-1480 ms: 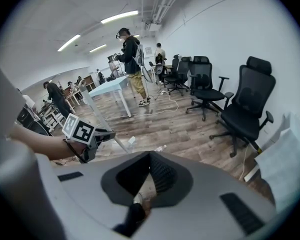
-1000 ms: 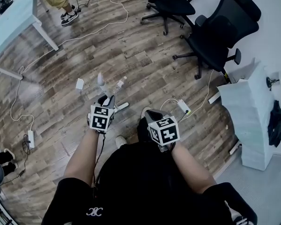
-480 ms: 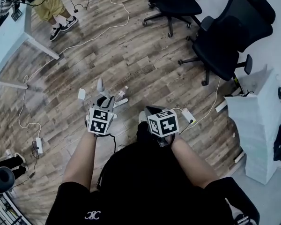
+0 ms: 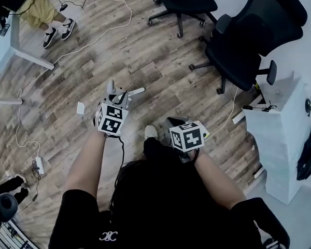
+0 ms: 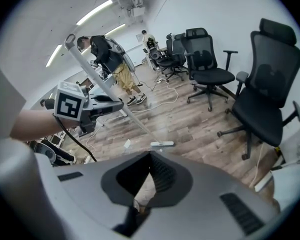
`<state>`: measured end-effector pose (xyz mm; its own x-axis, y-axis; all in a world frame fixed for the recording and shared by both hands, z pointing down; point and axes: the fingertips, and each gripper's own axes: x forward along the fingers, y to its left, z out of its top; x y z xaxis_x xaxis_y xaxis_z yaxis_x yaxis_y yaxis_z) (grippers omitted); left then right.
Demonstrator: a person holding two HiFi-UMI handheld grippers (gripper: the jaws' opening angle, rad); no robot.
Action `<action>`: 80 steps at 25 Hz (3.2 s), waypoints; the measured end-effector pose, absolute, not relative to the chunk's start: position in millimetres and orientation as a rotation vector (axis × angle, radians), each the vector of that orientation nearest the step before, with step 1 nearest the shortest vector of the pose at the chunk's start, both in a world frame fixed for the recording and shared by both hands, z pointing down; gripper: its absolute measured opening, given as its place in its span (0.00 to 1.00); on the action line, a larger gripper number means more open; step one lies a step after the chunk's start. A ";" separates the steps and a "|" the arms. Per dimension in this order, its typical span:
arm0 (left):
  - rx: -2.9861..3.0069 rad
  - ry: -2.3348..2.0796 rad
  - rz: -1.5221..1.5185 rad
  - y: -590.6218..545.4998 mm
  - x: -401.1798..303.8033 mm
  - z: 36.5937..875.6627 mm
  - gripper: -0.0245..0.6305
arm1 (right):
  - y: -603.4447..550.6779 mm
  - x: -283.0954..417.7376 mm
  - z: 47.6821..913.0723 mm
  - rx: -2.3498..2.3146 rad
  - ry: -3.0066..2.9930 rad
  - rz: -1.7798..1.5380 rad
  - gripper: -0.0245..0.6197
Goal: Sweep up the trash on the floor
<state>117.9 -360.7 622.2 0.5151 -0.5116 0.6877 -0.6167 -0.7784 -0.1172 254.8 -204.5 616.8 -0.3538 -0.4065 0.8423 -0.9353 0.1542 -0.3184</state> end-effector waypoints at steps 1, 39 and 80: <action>2.610 -0.962 1.126 -365.5 122.0 628.0 0.17 | -205.8 260.2 616.4 1.286 -1.841 1.161 0.06; 2.293 -1.114 1.093 -282.8 16.6 701.5 0.17 | -219.4 194.7 627.2 1.001 -1.908 1.014 0.06; 2.242 -1.442 0.802 -328.5 -390.0 598.6 0.17 | -218.9 -113.6 632.4 1.237 -1.846 1.095 0.06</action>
